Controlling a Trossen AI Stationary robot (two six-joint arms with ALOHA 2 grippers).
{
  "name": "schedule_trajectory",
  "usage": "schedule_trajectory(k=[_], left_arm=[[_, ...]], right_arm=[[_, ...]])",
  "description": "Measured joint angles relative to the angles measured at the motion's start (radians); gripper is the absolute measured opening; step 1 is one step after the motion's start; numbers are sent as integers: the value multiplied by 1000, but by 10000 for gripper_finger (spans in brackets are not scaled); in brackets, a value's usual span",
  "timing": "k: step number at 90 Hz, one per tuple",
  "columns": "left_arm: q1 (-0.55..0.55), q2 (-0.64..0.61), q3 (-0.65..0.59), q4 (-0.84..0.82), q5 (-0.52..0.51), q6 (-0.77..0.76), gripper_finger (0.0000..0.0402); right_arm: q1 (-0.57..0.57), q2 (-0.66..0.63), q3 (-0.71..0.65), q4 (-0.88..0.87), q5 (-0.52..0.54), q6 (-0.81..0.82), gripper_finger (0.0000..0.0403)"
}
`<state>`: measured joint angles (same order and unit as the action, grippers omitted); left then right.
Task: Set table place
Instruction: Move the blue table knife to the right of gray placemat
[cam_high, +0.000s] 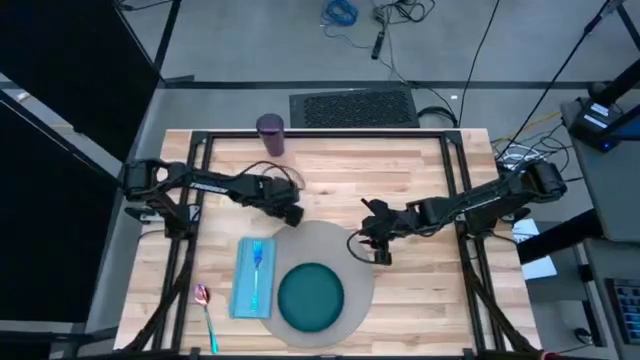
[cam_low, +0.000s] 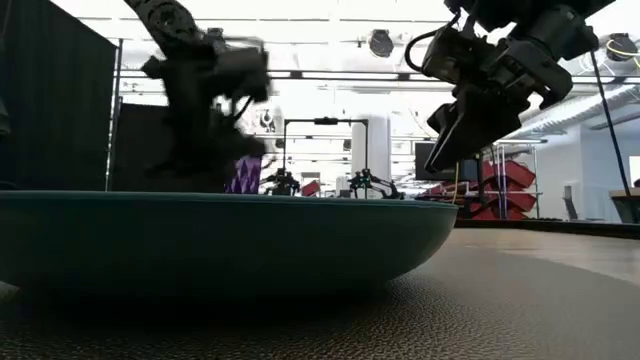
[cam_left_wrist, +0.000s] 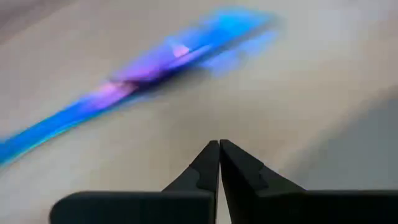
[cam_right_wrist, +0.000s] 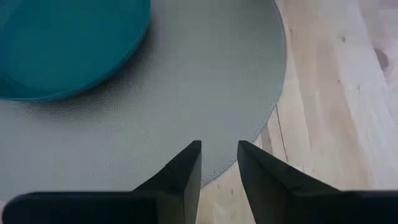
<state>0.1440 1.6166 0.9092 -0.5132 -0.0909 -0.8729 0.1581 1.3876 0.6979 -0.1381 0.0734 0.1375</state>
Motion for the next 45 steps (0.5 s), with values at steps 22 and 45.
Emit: schedule_trajectory(k=[22, 45], left_arm=[[20, -69, 124, -370, -235, 102, 0], [63, -66, 16, -417, -228, 97, 0]], right_arm=[[-5, -13, 0, 21, 3, 5, 96], [-42, -13, 1, 208, 4, 90, 96]])
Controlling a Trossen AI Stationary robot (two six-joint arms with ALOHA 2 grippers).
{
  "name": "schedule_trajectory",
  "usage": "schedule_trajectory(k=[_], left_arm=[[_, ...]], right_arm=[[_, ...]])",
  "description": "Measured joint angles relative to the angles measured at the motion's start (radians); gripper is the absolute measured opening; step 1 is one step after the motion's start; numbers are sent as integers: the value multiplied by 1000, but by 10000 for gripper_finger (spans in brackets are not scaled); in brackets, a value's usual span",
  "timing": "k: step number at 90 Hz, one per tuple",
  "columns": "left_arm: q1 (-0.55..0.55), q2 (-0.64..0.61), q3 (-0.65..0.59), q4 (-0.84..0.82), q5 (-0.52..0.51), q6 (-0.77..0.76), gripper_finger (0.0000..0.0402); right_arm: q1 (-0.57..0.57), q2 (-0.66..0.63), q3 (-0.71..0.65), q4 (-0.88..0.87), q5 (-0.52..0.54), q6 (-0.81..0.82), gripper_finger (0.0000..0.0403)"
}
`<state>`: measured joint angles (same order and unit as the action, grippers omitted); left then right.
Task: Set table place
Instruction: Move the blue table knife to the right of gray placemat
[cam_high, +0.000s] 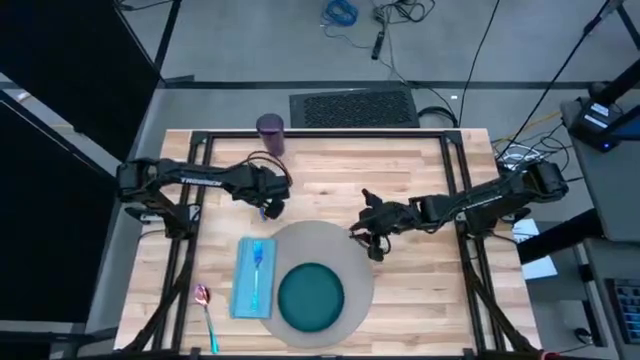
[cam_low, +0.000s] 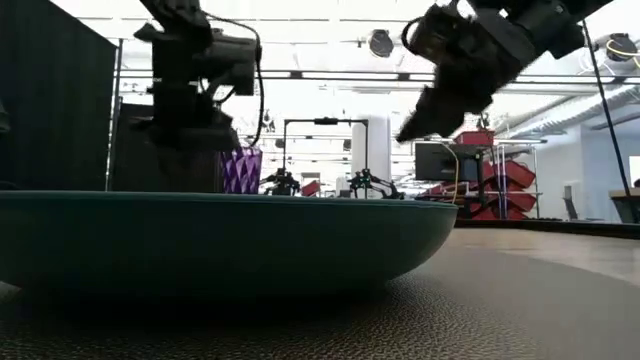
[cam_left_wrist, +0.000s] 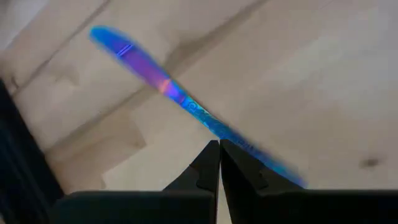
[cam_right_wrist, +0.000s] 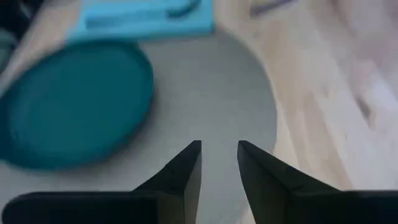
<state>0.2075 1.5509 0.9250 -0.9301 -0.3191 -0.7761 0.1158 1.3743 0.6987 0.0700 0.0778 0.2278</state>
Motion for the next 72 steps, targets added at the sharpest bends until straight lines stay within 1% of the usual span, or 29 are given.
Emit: schedule_trajectory(k=[6, 17, 31, 40, 55, 72], left_arm=[[20, 0, -39, 13, 0, -1, 0], [66, 0, -118, 66, -4, 4, 0], [132, -1, -216, 170, -38, 4, 0], [149, -5, -253, 233, -49, 25, 0], [149, -5, -266, 307, -50, 51, 0], [107, -2, -258, 426, -7, 51, 0]], right_arm=[[-10, 1, 0, 25, 2, 29, 96], [-13, 7, 0, 19, 1, 40, 96], [-13, 8, 0, 29, -2, 41, 96], [-13, 8, 0, 32, -2, 41, 96], [-21, 8, 0, 32, -4, 41, 96], [-33, 8, 0, 32, -4, 41, 96]])
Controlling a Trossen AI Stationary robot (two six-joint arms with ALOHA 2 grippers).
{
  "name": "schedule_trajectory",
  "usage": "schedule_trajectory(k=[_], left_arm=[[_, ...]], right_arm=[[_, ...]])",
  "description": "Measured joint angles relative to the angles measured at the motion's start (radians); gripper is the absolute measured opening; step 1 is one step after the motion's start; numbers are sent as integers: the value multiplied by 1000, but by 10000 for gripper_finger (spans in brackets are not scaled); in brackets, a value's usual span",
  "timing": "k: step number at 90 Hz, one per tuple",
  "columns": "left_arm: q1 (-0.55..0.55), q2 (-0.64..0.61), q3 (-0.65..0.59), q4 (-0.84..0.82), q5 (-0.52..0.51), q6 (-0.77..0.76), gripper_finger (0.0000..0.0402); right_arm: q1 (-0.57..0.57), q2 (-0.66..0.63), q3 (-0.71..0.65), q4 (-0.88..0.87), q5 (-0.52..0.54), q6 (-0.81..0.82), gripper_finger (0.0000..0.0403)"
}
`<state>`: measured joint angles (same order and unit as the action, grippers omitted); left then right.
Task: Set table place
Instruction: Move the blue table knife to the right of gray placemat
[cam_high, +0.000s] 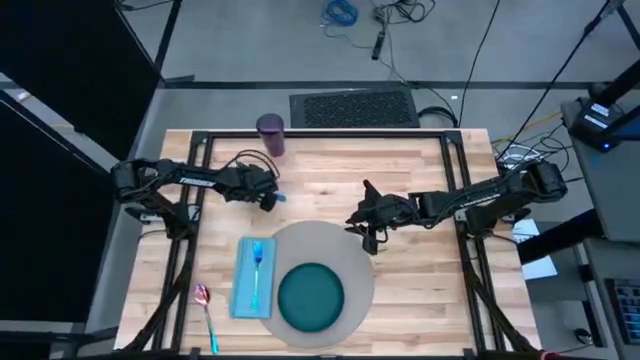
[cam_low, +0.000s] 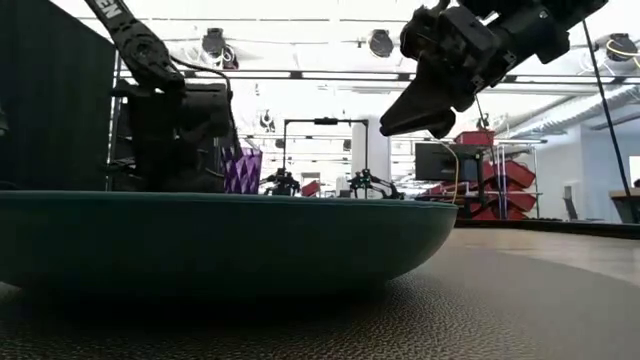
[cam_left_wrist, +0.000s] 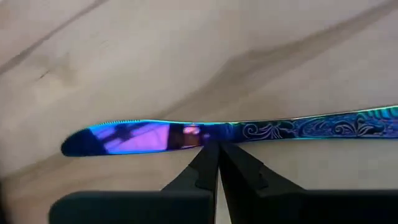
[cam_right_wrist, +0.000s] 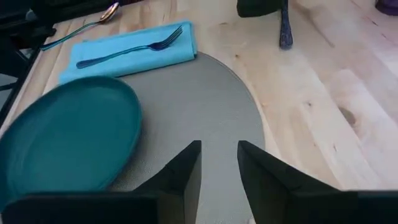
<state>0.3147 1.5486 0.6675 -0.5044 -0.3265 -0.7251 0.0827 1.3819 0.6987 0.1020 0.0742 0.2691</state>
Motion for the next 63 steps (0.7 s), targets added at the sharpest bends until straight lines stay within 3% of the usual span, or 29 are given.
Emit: schedule_trajectory(k=[34, 52, 63], left_arm=[[-153, 46, 10, 536, 253, -19, 0], [-224, -14, 107, 637, 216, 165, 0], [-246, -125, 115, 559, 10, 220, 0]], right_arm=[[-31, 0, 0, 4, 1, 7, 96], [-87, 0, 0, 5, 2, 11, 96], [-138, 2, 0, 9, 2, 51, 96]])
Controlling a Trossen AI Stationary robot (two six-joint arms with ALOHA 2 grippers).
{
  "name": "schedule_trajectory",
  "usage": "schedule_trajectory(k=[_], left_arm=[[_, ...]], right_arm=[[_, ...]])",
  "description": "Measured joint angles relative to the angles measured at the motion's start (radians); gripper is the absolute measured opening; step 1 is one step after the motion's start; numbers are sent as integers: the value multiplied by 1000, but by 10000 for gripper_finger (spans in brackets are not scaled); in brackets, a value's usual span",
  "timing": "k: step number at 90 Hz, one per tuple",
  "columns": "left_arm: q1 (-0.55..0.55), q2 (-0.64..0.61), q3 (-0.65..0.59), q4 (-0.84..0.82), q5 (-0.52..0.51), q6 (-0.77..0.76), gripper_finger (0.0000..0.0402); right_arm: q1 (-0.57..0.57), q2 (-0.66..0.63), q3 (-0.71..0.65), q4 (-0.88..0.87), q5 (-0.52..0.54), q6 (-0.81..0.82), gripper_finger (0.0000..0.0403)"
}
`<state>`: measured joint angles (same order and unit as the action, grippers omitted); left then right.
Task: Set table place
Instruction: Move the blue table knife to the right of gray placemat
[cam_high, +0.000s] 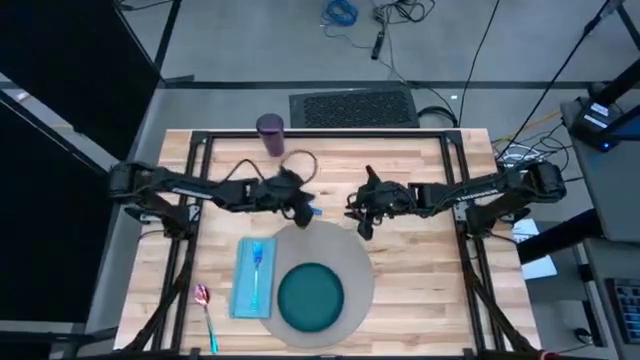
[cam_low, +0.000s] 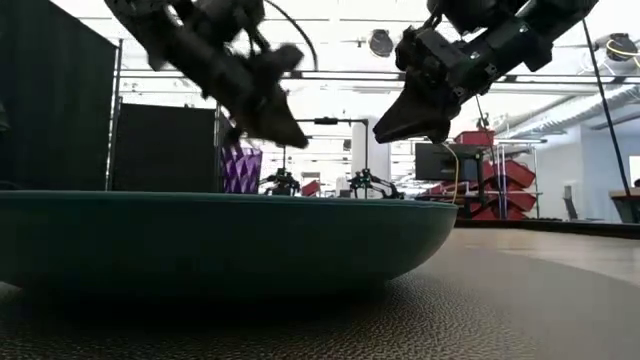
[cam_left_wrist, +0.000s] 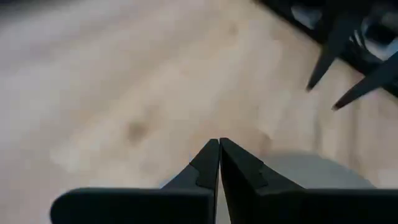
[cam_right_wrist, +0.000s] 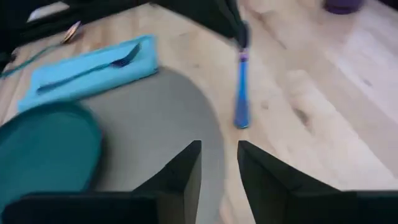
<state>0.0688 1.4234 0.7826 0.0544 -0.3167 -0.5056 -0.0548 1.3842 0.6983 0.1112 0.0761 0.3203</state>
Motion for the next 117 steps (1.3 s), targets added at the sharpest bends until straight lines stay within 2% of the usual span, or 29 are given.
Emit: schedule_trajectory(k=[8, 17, 26, 36, 44, 60, 78, 97, 117], left_arm=[[-1, -100, -6, -186, -135, 20, 0], [1, -209, -38, -321, -234, 14, 0], [10, -299, -111, -354, -325, -45, 0], [40, -361, -213, -349, -425, -164, 0], [66, -364, -271, -307, -431, -244, 0], [74, -343, -328, -287, -430, -236, 0], [74, -340, -358, -272, -430, -211, 0], [74, -332, -366, -269, -419, -169, 0], [43, -331, -366, -271, -413, -170, 0]], right_arm=[[-29, 13, 0, 26, -36, 9, 96], [-61, 59, 0, 110, -100, 9, 96], [-102, 158, 61, 116, -164, 9, 96], [-136, 316, 196, 72, -228, -14, 96], [-148, 432, 337, -2, -237, -61, 96], [-154, 611, 638, -288, -240, -117, 99], [-154, 754, 945, -624, -224, -122, 139], [-157, 895, 1168, -744, -178, -126, 191], [-160, 1023, 1318, -867, -142, -182, 200]])
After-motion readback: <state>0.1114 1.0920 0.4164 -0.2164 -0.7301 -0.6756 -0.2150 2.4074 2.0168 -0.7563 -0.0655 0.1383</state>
